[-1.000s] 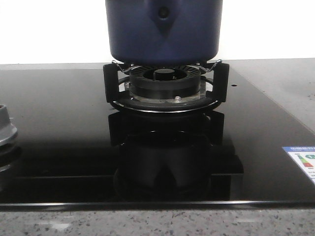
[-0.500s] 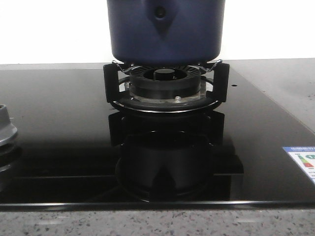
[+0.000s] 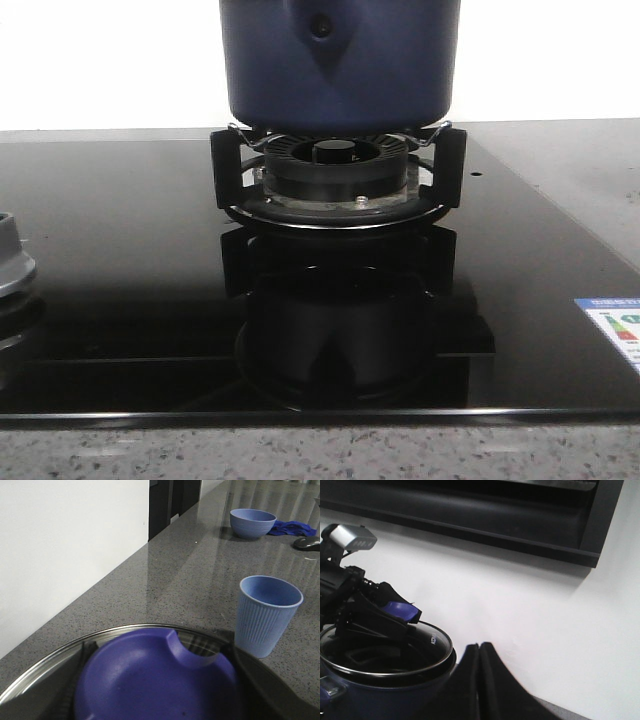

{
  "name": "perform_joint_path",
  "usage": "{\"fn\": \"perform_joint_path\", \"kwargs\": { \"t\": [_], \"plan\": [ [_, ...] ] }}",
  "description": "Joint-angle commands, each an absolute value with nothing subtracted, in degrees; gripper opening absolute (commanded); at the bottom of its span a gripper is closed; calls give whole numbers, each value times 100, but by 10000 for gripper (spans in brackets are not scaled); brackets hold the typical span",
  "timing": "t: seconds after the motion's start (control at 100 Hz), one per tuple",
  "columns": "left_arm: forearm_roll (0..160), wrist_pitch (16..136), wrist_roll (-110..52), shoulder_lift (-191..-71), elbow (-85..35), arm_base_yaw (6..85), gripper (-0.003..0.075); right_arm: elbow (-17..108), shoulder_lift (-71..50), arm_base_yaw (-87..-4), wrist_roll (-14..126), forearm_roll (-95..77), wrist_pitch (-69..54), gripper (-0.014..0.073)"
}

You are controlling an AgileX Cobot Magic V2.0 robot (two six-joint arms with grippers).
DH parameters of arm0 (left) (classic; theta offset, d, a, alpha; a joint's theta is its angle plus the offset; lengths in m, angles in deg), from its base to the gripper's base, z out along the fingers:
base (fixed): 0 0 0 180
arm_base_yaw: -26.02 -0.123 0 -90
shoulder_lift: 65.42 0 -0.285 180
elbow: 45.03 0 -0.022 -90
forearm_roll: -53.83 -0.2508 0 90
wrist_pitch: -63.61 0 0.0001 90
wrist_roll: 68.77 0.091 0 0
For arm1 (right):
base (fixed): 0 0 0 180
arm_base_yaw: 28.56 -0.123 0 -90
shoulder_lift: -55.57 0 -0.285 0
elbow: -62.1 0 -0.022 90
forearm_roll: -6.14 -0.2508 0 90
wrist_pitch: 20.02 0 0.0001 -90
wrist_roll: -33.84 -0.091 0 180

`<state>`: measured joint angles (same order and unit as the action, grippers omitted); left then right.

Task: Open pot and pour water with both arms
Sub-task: 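Lower the held lid onto the pot and open the left gripper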

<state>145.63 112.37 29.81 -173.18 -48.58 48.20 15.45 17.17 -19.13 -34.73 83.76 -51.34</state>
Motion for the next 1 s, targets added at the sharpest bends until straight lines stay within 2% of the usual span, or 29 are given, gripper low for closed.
{"fn": "perform_joint_path", "kwargs": {
  "t": [0.0,0.43,0.99],
  "plan": [
    [14853,11522,2946,-17064,-5032,4854,335,1657,1714,-1870,-3489,8211,-5136,-64],
    [14803,11212,3053,-17054,-5273,5078,335,1657,1714,-1870,-3489,8211,-5124,-64],
    [14552,10908,2740,-17064,-5273,4954,335,1657,1714,-1870,-3489,8211,-5134,-64]
  ]
}}
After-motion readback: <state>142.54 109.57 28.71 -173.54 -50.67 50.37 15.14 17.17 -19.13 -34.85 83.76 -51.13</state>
